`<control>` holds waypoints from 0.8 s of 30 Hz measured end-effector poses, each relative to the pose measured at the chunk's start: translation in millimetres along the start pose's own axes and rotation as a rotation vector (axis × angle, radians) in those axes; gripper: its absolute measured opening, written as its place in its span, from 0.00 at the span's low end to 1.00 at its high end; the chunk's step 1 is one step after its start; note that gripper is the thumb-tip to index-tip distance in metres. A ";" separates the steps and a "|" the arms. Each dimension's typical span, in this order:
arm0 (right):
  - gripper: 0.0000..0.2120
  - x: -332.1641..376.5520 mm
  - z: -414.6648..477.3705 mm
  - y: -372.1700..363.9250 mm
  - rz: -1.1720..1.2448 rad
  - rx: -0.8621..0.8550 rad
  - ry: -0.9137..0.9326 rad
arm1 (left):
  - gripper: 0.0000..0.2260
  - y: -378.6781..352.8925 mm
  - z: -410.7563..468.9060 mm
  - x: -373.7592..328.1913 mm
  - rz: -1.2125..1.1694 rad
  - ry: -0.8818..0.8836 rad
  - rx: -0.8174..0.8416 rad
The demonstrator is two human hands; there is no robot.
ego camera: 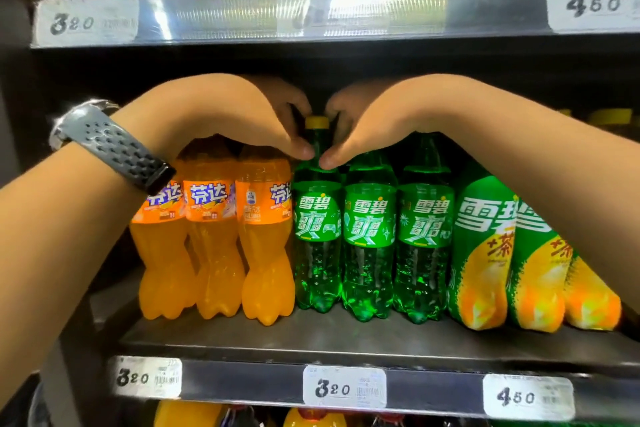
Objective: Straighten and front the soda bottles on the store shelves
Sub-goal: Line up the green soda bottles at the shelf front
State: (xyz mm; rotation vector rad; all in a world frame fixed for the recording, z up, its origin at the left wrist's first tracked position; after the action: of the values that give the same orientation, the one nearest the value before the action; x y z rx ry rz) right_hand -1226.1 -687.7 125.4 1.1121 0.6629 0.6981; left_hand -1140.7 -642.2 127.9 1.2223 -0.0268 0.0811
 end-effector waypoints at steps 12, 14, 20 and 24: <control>0.19 0.7 22.7 0.0 0.175 -0.100 -0.093 | 0.35 -15.7 -12.1 18.6 0.294 0.140 -0.007; 0.18 -0.2 20.4 0.9 0.193 -0.092 -0.094 | 0.33 -14.2 -11.4 16.1 0.290 0.097 -0.024; 0.16 5.3 16.6 3.6 0.218 -0.107 -0.035 | 0.18 -14.2 -12.2 22.7 0.254 0.190 -0.011; 0.15 5.8 14.2 4.5 0.244 -0.121 -0.004 | 0.30 -22.9 -4.1 21.7 0.206 0.105 0.057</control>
State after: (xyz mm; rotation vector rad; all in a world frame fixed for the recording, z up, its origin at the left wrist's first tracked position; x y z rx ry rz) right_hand -1212.2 -689.9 133.2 1.0917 0.4792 0.9324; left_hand -1117.4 -645.1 106.4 1.2680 -0.0595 0.3277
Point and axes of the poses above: each hand's wrist, its own z-axis towards the middle knuckle, its own y-axis out of the back of the hand, x = y × z, the point moved 10 cm from there along z, towards the middle knuckle, and after that the axes turned 2 degrees about -y, right-handed, at the moved point
